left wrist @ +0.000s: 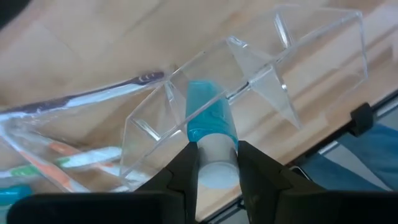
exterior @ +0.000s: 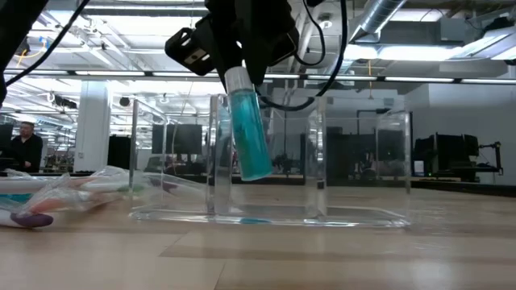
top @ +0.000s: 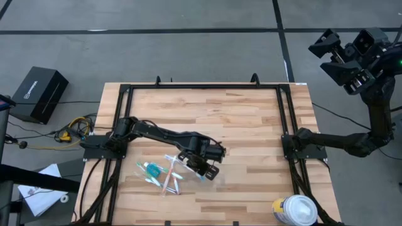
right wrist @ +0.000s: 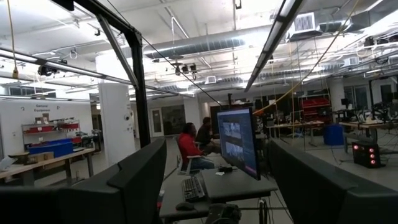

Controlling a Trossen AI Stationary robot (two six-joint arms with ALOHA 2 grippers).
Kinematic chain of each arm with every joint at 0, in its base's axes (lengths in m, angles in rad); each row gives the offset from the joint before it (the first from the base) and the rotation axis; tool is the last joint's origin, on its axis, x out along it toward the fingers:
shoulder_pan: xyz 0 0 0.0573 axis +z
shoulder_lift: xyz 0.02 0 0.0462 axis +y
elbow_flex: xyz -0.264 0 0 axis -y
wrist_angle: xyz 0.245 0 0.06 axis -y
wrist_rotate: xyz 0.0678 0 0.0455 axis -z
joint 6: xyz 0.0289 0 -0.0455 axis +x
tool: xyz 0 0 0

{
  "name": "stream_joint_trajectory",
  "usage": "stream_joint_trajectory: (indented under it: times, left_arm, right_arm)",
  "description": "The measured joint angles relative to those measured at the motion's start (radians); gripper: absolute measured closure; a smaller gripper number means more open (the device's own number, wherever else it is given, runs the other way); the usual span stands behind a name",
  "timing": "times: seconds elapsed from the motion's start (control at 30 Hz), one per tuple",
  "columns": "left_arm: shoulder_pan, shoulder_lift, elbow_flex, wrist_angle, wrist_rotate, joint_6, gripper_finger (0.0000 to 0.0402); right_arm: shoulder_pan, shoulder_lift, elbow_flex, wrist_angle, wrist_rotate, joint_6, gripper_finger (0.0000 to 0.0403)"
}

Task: Pick & Place toothbrushing station
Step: Put the blue mouthwash into the transparent organizer

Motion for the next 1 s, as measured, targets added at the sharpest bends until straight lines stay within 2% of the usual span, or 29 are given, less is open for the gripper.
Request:
stream_joint_trajectory:
  times: [1.0]
  left_arm:
    - [0.039, 0.032, -0.001, -0.109, -0.030, 0.092, 0.0322]
  right_arm:
    - [0.000, 0.000, 0.000, 0.003, -0.004, -0.042, 0.0129]
